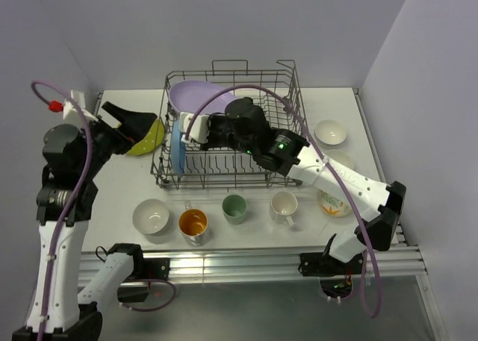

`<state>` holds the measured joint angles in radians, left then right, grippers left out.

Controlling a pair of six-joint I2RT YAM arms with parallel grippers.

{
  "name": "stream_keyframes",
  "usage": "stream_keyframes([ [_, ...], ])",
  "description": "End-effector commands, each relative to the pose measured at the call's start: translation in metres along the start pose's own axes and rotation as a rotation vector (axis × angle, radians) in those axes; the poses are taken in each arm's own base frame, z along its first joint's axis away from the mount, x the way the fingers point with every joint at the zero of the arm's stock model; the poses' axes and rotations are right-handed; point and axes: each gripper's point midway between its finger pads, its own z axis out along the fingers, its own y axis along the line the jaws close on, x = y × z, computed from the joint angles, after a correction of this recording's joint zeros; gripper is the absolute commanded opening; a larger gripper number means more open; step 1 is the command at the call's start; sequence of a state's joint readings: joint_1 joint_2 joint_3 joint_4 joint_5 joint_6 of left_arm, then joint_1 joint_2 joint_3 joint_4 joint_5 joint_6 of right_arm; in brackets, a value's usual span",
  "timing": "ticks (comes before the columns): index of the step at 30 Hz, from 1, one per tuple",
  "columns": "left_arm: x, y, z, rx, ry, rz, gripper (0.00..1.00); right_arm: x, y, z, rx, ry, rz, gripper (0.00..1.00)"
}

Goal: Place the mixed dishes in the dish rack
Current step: Pass the plate from the left arm to the right, then insert the plate into the dish rack

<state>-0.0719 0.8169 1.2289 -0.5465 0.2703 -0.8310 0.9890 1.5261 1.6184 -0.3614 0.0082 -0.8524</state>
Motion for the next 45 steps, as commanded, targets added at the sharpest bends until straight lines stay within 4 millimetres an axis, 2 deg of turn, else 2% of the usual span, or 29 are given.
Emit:
stream_keyframes([
  [1, -0.03, -0.017, -0.02, 0.049, -0.153, 0.165, 0.99, -0.031, -0.014, -0.023, -0.016, -0.138, 0.259, 0.0],
  [4, -0.028, -0.008, -0.03, 0.028, -0.181, 0.232, 0.99, -0.029, -0.023, -0.026, -0.012, -0.17, 0.435, 0.0],
  [6, -0.026, 0.005, -0.033, -0.016, -0.204, 0.268, 0.99, -0.025, -0.035, -0.029, 0.021, -0.184, 0.531, 0.0],
  [8, -0.024, 0.013, -0.041, -0.034, -0.228, 0.299, 0.99, -0.026, -0.039, -0.033, 0.02, -0.201, 0.651, 0.0],
  [9, -0.026, 0.017, -0.044, -0.053, -0.25, 0.305, 0.99, -0.024, -0.049, -0.037, 0.045, -0.215, 0.697, 0.0],
  [10, -0.027, 0.018, -0.051, -0.051, -0.271, 0.316, 0.99, -0.024, -0.051, -0.039, 0.05, -0.223, 0.791, 0.0],
  [12, -0.027, 0.023, -0.058, -0.066, -0.3, 0.334, 0.99, -0.025, -0.061, -0.044, 0.076, -0.244, 0.872, 0.0],
  [15, -0.025, 0.028, -0.063, -0.068, -0.325, 0.347, 0.99, -0.023, -0.072, -0.047, 0.102, -0.263, 1.061, 0.0],
  [21, -0.01, 0.047, -0.062, -0.092, -0.314, 0.347, 0.99, -0.007, -0.089, -0.044, 0.214, -0.251, 1.301, 0.0],
  [24, -0.001, 0.056, -0.062, -0.105, -0.295, 0.346, 0.99, 0.012, -0.097, -0.042, 0.316, -0.213, 1.407, 0.0],
  [26, 0.004, 0.063, -0.06, -0.114, -0.286, 0.342, 0.99, 0.019, -0.099, -0.041, 0.346, -0.206, 1.503, 0.0],
  [30, 0.011, 0.069, -0.06, -0.116, -0.28, 0.332, 0.99, 0.034, -0.091, -0.033, 0.288, -0.198, 1.644, 0.0],
  [37, 0.012, 0.08, -0.066, -0.162, -0.297, 0.324, 0.99, 0.032, -0.07, -0.01, 0.122, -0.182, 1.792, 0.0],
  [45, 0.017, 0.088, -0.079, -0.187, -0.312, 0.332, 0.99, 0.041, -0.051, 0.016, 0.046, -0.143, 1.889, 0.0],
])
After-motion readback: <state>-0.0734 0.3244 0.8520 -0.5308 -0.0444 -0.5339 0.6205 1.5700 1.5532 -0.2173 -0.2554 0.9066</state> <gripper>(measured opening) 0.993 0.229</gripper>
